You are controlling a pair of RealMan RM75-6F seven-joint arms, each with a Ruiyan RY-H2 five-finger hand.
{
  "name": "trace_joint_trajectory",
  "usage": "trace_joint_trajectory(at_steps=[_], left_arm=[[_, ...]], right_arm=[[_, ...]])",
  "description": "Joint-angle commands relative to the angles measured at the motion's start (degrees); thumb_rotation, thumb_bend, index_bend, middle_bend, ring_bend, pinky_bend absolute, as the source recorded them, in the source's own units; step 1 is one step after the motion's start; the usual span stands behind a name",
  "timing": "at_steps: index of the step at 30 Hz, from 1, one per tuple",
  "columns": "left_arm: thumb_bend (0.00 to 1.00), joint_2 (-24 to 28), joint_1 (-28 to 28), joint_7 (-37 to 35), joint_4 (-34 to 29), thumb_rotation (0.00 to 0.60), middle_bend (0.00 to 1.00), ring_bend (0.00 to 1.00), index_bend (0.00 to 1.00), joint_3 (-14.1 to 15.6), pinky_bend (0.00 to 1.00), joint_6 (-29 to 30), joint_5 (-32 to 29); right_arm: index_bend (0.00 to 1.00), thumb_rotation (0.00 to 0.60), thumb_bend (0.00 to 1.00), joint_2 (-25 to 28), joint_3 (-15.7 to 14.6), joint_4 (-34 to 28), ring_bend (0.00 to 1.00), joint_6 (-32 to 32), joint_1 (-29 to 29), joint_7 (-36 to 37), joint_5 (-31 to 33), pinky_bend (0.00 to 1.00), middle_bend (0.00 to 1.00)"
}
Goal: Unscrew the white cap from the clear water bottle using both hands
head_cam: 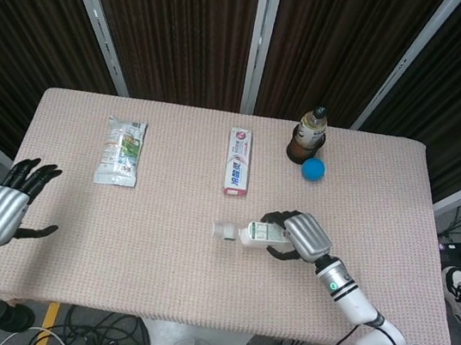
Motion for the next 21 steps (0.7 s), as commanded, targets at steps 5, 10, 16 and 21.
trace_joint_trajectory(at_steps=[5, 10, 16, 21], left_arm=[[0.0, -3.61, -7.11, -6.52, 1.1, 0.6, 0.11, 0.0, 0.13, -1.04, 0.02, -2.76, 6.04], [0.0, -6.08, -10.13, -7.19, 1.09, 0.6, 0.11, 0.0, 0.13, -1.39, 0.02, -3.76, 7.34], [0.0, -8.2, -12.39, -7.23, 1.1, 0.6, 0.11, 0.0, 0.13, -1.59, 0.02, -4.41, 7.51], [0.0, -9.76, -13.66, -6.77, 0.88, 0.6, 0.11, 0.0, 0.13, -1.59, 0.02, -4.44, 7.38]], right_arm=[[0.67, 0.6, 0.61, -4.81, 2.9, 0.39, 0.43, -0.32, 4.07, 6.2, 1.64, 0.45, 0.57], [0.68, 0.6, 0.63, -6.18, 3.23, 0.67, 0.43, -0.93, 5.57, 8.65, 2.39, 0.46, 0.58], [0.69, 0.6, 0.64, -6.95, 3.06, 0.85, 0.44, -0.33, 6.2, 10.79, 2.69, 0.46, 0.59], [0.69, 0.6, 0.64, -7.89, 3.11, 1.43, 0.45, -0.05, 6.9, 11.8, 2.98, 0.46, 0.59]])
